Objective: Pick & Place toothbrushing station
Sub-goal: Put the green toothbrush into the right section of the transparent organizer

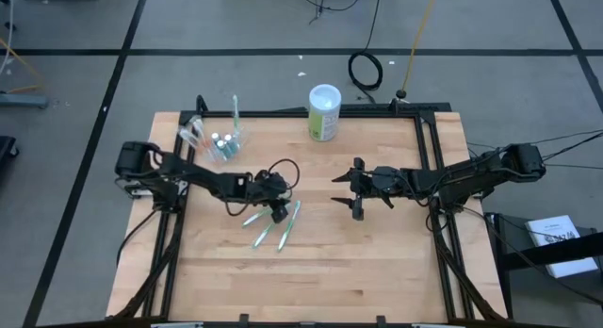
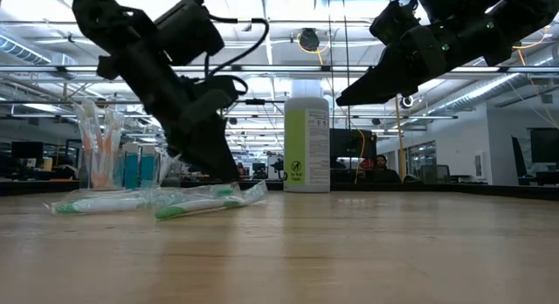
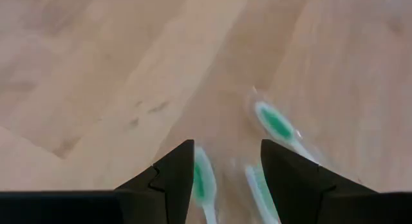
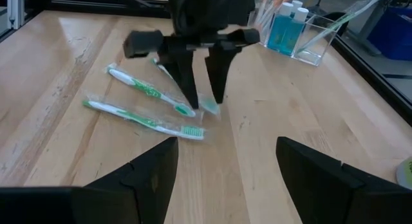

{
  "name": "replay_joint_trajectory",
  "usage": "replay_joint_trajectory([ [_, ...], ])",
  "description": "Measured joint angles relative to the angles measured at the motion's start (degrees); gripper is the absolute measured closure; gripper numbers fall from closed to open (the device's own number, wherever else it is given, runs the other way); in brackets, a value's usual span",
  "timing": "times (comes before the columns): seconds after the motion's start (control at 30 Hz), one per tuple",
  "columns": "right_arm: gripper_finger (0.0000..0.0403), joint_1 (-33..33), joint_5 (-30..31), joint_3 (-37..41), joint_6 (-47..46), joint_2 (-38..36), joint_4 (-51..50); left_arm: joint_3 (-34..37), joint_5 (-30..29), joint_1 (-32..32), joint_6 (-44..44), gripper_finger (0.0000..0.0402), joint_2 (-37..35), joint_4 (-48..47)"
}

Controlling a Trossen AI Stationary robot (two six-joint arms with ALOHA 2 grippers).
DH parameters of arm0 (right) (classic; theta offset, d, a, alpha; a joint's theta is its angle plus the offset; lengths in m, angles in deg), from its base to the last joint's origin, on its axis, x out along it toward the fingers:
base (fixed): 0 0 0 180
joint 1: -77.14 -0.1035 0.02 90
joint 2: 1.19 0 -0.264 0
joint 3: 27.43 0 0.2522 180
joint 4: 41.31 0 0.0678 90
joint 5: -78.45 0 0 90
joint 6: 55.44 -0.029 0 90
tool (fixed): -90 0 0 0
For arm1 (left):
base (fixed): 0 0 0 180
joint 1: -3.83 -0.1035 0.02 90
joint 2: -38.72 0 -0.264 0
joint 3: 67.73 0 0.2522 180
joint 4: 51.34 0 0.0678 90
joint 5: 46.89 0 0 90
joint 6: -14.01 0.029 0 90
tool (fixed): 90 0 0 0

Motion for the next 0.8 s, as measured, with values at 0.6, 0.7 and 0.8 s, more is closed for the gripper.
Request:
replay_joint_trajectory([
  [0.6,0.0149,0.0,0.0,0.0,-0.2,0.0,-0.4,0.0,-2.8,-3.0,-3.8,0.0218,0.9,-7.5],
  [0.7,0.0149,0.0,0.0,0.0,-0.2,0.0,-0.4,0.0,-2.8,-3.0,-3.5,0.0218,0.9,-6.1],
  [0.8,0.0149,0.0,0.0,0.0,-0.2,0.0,-0.4,0.0,-2.7,-3.6,-4.8,0.0218,0.9,-7.0],
])
